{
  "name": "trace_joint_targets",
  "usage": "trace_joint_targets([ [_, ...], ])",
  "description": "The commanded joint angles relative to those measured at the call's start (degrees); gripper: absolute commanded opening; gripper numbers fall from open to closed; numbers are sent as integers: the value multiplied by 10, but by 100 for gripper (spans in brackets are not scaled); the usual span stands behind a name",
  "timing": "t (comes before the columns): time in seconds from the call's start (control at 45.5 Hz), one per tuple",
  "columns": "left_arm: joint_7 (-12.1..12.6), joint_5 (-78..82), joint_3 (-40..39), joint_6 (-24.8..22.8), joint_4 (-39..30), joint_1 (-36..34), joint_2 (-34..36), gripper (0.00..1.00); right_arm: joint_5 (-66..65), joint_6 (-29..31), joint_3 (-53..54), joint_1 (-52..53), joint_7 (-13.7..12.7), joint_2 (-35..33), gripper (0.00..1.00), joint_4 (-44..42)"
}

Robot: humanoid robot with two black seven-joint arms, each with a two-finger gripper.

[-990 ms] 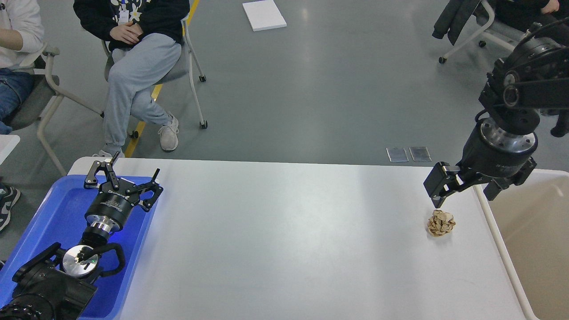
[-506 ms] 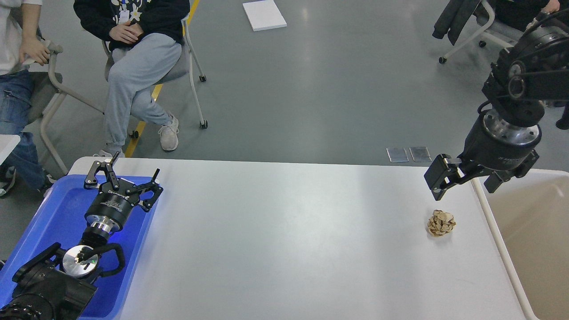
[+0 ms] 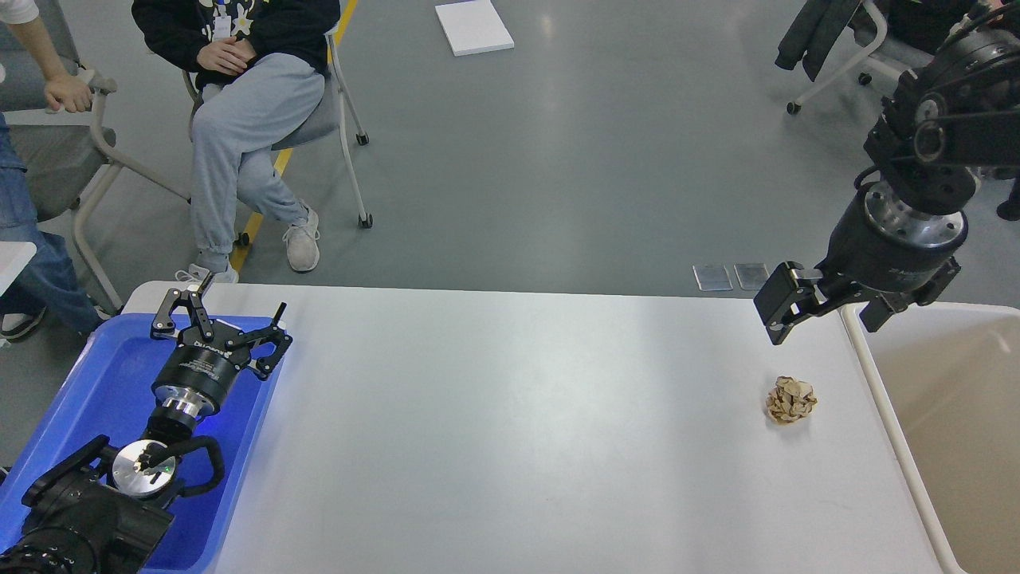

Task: Tidy desktop
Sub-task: 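Open the right gripper and raise it away from the paper ball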

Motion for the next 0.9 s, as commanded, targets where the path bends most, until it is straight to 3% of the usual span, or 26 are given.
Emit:
trace_joint_targets([
  [0.0,0,0,0,0,0,0,0,100,1,-9,-1,1,0,0,100,-13],
  [0.286,0,0,0,0,0,0,0,100,27,-71,-3,-5,0,0,100,-12],
  [0.44,0,0,0,0,0,0,0,100,31,-113,1,-10,0,1,93,-8],
  [0.616,0,0,0,0,0,0,0,100,26,-136,0,-10,0,-1,97,-10],
  [0.88,0,0,0,0,1,0,0,100,62,-174,6,-31,0,-11,94,-9],
])
